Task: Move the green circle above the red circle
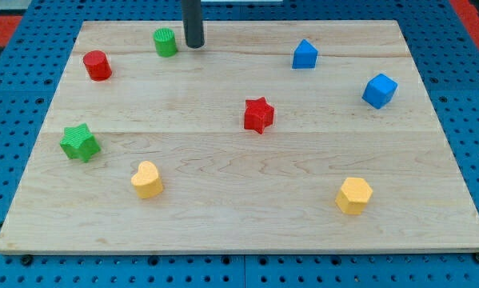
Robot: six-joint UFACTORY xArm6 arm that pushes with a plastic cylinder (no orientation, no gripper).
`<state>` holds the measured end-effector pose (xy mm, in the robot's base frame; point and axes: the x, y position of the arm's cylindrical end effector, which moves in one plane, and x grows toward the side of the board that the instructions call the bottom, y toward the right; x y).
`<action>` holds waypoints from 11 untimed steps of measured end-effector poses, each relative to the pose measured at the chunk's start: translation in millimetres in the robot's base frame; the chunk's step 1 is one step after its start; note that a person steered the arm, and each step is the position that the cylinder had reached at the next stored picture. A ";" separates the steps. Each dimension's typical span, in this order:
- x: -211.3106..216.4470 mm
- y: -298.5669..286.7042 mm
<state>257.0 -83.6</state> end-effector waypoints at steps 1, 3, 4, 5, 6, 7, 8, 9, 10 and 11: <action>5.9 -12.3; 4.6 -48.9; -1.2 -36.7; -13.2 -37.0; -15.6 -61.8; 10.5 -91.9; 4.6 -91.9; 1.9 -120.5; 1.5 -121.3; 7.5 -57.7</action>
